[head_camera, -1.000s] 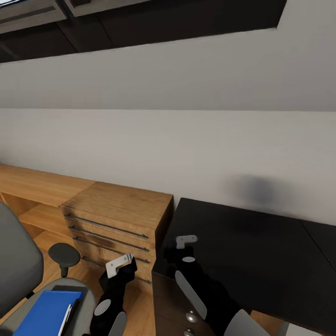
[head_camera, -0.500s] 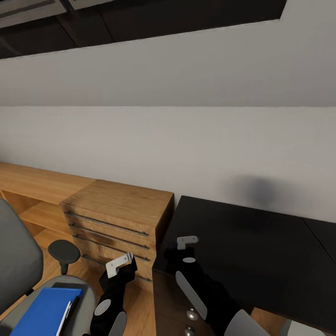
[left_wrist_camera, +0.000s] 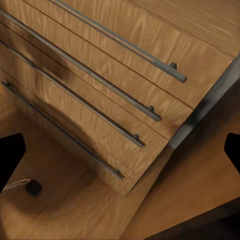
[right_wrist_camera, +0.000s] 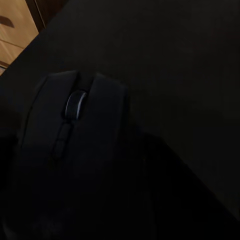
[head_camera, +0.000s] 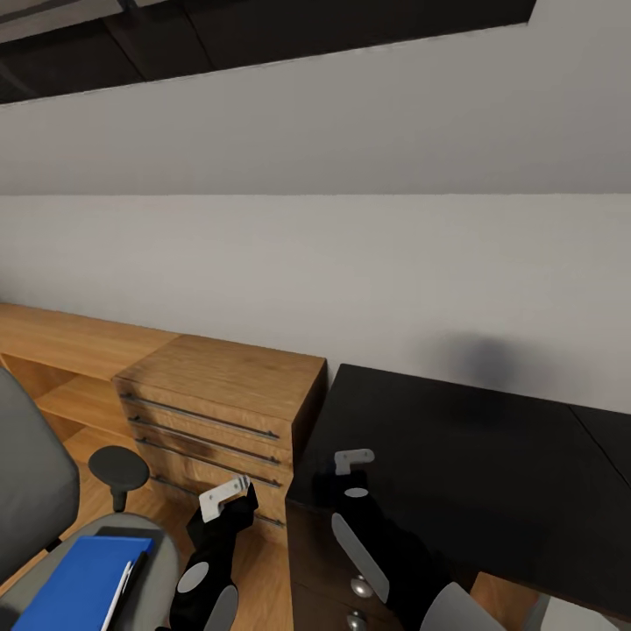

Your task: In the bedroom, organize the workspace by keeping the computer under the desk, ensuring the monitor is on the desk, placing the keyboard on the desk next to the monitor, placing the mouse on the desk next to the keyboard, moving the folder from the swivel chair onto the desk next to the mouse, stacking the notebook on top of the folder with the pen on top of the notebook, and positioning the swivel chair next to the desk.

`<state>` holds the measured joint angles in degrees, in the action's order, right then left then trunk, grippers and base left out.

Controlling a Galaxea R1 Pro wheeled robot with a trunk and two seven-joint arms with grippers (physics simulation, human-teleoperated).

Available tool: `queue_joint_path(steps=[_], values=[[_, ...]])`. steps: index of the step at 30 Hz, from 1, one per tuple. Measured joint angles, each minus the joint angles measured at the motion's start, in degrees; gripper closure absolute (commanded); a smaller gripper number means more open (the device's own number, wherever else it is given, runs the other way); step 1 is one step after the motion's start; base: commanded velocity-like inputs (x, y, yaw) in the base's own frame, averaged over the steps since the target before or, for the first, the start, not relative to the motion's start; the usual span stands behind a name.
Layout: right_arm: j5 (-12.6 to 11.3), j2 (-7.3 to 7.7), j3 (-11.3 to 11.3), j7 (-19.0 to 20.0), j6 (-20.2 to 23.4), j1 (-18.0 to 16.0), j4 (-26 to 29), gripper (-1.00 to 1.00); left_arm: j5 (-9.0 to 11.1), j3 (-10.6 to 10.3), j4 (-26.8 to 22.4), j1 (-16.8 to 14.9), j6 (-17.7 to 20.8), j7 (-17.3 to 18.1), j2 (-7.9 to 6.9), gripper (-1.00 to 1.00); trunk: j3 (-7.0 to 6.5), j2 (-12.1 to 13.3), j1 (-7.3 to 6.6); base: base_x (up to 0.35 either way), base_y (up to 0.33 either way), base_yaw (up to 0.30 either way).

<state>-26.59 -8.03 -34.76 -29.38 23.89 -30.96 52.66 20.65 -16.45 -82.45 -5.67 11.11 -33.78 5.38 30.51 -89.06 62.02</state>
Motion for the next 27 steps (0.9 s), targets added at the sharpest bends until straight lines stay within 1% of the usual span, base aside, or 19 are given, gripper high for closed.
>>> queue_joint_path(steps=[4,9,14,15,19,27], values=[[0.0,0.00,0.0,0.0,0.0,0.0,-0.1,1.00,0.0,0.0,0.0,0.0,0.0,0.0,0.00,-1.00,0.00,0.0,0.00,0.005,0.000,0.000],[0.0,0.01,0.0,0.0,0.0,0.0,-0.1,1.00,0.0,-0.1,0.0,0.0,-0.1,0.0,-0.02,-1.00,0.00,0.0,-0.02,0.143,0.000,0.000],[0.0,0.02,-0.1,0.0,0.0,0.0,0.0,1.00,0.0,-0.1,0.0,0.0,-0.1,0.0,-0.02,-1.00,0.00,0.0,0.00,0.034,0.000,0.000],[0.0,0.02,-0.1,0.0,0.0,0.0,0.0,-1.00,0.0,-0.1,0.0,0.0,-0.1,0.0,-0.03,-1.00,0.00,0.0,0.00,0.002,0.000,0.000],[0.0,0.08,-0.2,-0.2,-0.1,0.0,0.0,-1.00,0.0,-0.1,0.0,0.0,-0.1,0.0,-0.02,-1.00,0.00,0.0,0.00,0.000,0.000,0.000],[0.6,0.09,-0.2,-0.2,-0.1,0.0,0.0,-1.00,0.0,-0.1,0.0,0.0,-0.1,0.0,0.00,-1.00,-1.43,3.2,-1.75,0.000,0.000,0.000]])
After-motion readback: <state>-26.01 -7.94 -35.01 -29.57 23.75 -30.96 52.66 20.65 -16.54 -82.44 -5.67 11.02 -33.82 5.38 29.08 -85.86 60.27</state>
